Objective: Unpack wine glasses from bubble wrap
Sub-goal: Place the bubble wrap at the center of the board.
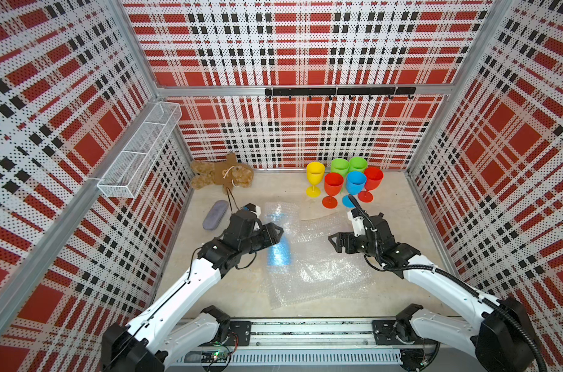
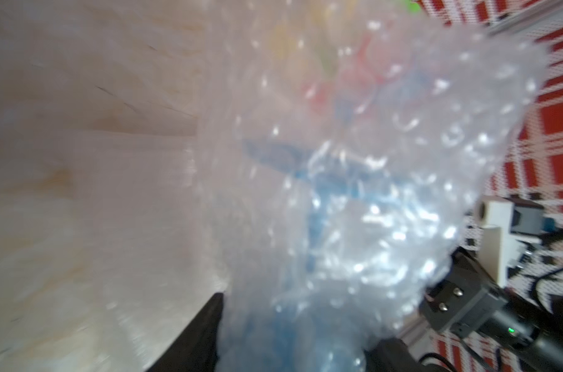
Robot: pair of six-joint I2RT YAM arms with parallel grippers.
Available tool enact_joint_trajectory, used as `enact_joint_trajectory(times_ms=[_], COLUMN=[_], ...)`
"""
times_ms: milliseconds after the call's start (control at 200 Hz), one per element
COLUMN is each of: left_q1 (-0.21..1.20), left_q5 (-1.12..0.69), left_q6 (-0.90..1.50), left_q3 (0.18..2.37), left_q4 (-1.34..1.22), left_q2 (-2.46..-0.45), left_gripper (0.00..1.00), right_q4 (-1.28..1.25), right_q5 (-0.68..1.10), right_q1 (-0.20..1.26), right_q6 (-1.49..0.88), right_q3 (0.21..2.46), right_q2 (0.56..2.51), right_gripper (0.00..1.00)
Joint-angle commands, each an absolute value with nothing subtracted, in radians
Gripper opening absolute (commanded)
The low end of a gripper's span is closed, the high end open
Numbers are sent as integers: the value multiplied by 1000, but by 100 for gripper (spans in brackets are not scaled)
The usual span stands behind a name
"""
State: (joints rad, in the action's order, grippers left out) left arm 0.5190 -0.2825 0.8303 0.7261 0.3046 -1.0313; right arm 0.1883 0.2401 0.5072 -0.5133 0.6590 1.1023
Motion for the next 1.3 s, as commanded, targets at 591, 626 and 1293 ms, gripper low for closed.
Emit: enact_joint_trajectory(times_ms=[591,626,1293], left_q1=[583,562,570], left_q5=[-650,-635,-428], left_q6=[1075,1028,618], left_q3=[573,593,761], left_q4=[-433,-344,207], left_q2=[-1380,-1369,-1252], left_gripper=[54,55,60], right_q4=[213,249,585], right_q5=[447,430,73], right_q1=[377,389,648], right_q6=[-562,-515,-307], right_q3=[540,558,937], right_q2=[931,921,1152], right_gripper=[85,86,91])
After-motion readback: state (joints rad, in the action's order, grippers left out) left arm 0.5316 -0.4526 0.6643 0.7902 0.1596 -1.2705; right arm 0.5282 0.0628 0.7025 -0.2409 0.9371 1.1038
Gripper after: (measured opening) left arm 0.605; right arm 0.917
